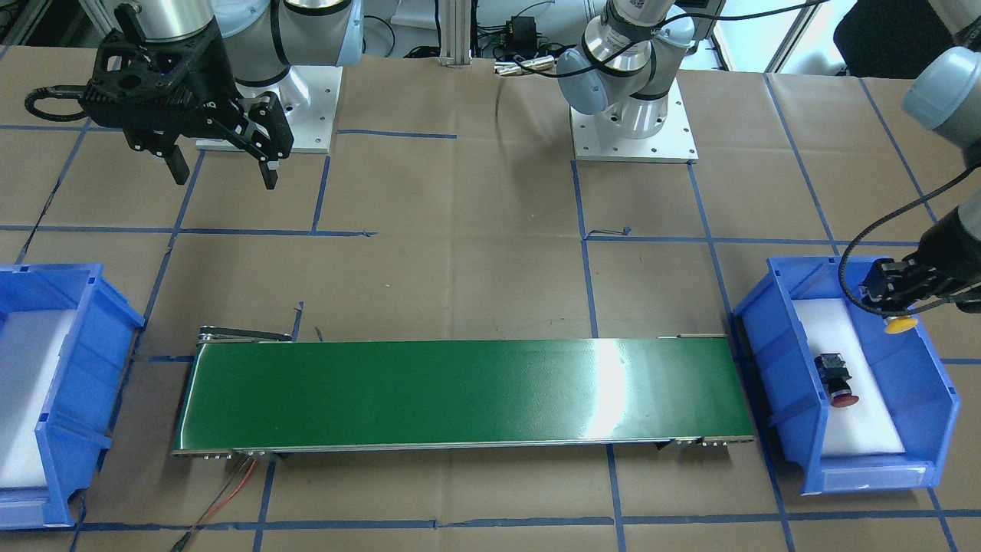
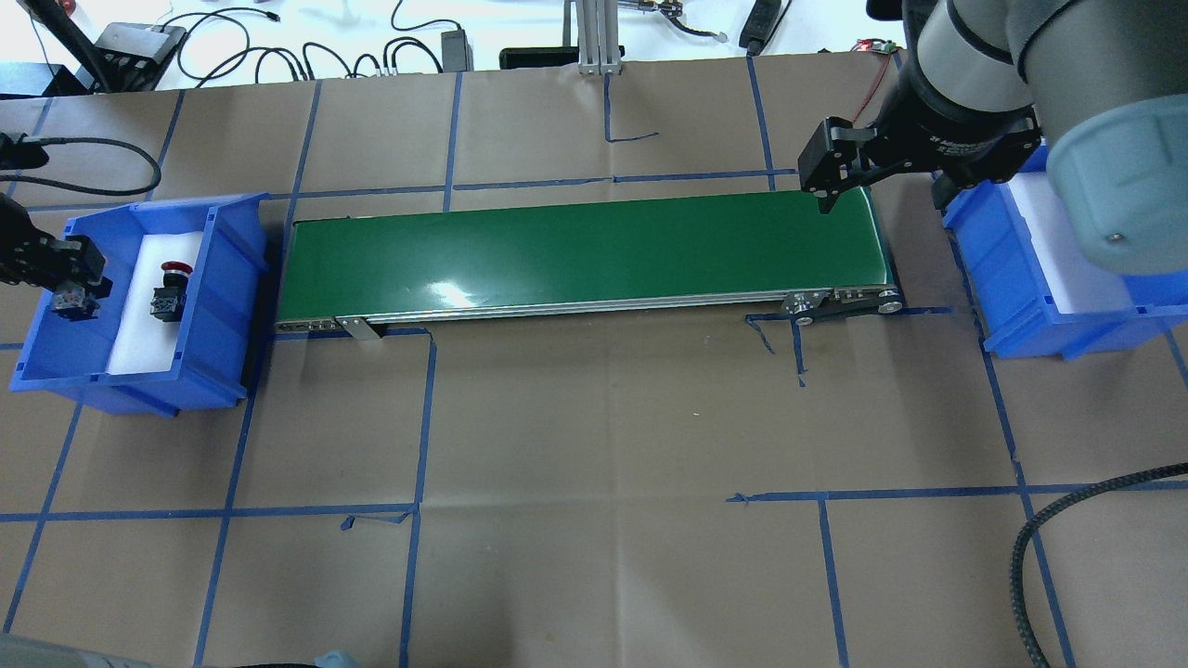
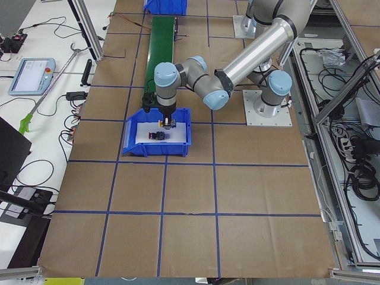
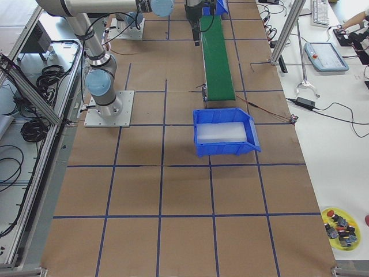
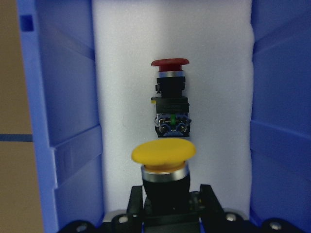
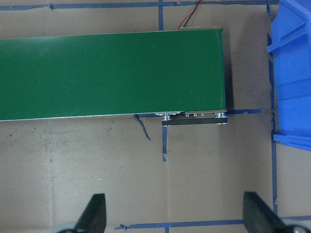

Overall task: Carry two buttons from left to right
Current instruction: 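Lift the yellow button and carry it onto the green conveyor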

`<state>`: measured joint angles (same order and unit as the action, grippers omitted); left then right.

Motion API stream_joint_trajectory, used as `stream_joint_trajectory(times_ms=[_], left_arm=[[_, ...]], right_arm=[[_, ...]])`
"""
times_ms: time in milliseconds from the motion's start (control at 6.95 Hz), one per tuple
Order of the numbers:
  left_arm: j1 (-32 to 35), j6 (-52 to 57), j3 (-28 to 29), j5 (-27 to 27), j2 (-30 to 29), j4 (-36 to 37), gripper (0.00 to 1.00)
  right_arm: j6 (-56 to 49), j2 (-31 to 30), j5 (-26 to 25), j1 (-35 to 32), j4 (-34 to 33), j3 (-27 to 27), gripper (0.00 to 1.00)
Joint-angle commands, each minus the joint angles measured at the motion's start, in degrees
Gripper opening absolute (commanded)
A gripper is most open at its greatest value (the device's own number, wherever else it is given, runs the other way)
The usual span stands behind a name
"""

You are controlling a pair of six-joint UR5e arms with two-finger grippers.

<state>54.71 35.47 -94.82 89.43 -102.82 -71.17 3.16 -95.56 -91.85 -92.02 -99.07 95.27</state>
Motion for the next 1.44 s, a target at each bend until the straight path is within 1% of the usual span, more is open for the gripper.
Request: stream_joint_trajectory(times_ms=[0, 144, 432, 576, 864, 1008, 1152, 1296], left_arm=[[4.23, -1.45, 6.47, 0.22, 0.16, -6.35, 0.17], [8.0, -3.8, 7.1, 0.57, -0.19, -5.83, 0.17], [16.78, -14.32, 7.1, 0.48, -1.06, -5.3, 0.17], [21.44, -17.94, 7.1, 0.74, -2.38, -4.6, 0.17], [27.96, -25.76, 5.79, 0.66, -5.27, -1.62, 0.17], [31.21, -27.37, 4.48, 0.83, -6.94, 1.09, 0.17], [33.24, -27.64, 2.73, 0.92, -8.61, 5.29, 0.17], [33.26, -27.04, -0.08, 0.92, -9.85, 10.12, 0.17]], right_arm=[[0.0, 0.02, -0.09, 0.0, -0.07, -0.09, 1.0], [0.0, 0.02, 0.0, 0.0, -0.07, -0.09, 1.0], [0.0, 0.02, 0.0, 0.0, -0.07, -0.18, 1.0], [0.0, 0.02, 0.0, 0.0, -0.15, -0.18, 1.0], [0.0, 0.02, 0.0, 0.0, -0.15, -0.09, 1.0], [0.0, 0.02, 0.0, 0.0, -0.07, -0.09, 1.0], [0.0, 0.02, 0.09, 0.0, -0.07, -0.09, 1.0], [0.0, 0.02, 0.0, 0.0, -0.07, -0.09, 1.0]])
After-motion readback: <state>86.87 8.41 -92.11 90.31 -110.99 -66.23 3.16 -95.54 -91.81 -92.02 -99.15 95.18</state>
